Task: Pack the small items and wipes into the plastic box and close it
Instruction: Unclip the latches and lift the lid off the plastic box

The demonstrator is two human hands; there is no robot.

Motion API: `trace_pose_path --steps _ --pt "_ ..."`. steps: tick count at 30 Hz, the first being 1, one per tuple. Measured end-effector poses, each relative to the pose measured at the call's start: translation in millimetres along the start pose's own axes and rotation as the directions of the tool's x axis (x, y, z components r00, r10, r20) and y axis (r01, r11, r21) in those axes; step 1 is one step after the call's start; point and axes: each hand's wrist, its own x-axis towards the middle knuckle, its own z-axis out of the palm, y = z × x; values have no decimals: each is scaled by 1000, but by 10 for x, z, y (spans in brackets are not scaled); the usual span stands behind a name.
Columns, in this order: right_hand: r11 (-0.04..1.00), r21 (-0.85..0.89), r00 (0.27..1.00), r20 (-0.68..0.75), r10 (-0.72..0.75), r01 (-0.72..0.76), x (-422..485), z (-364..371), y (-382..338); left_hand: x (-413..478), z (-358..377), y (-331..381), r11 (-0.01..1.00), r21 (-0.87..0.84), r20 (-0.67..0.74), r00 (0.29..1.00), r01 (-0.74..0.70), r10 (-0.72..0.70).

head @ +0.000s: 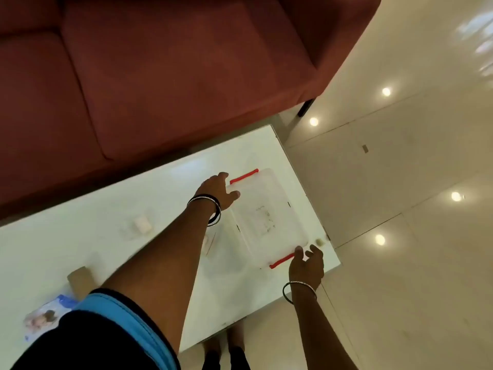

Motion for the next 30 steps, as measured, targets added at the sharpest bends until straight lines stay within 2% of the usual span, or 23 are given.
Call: trace_pose_path --steps 1,4,6,11,15,19,22,30 --pt "995 75 998 9 63 -64 49 46 20 46 24 1 1000 -16 24 1000 7 -6" --pt "932 259 963 162 218 -254 110 165 42 156 102 -17 998 -54 84 996 16 -11" --pt "922 269 952 202 230 -280 126 223 60 196 163 -15 997 -82 69 998 17 -11" --pt "983 108 989 17 150 -151 144 244 46 163 129 -51 958 -281 18 998 65 -62" --pt "995 94 999 -27 40 -38 109 96 13 -109 2 -157 880 -474 -19 999 31 -45" --pt "992 89 996 -36 -84 87 3 -63 -59 -623 0 -412 828 -560 -72 995 21 -74" --pt "989 52 990 -5 -139 139 -46 -139 -67 -1037 112 -676 819 -570 -92 985 68 -146" --pt "975 -52 970 125 -208 216 -340 -102 186 -1970 686 -1415 778 -576 1 952 251 -306"
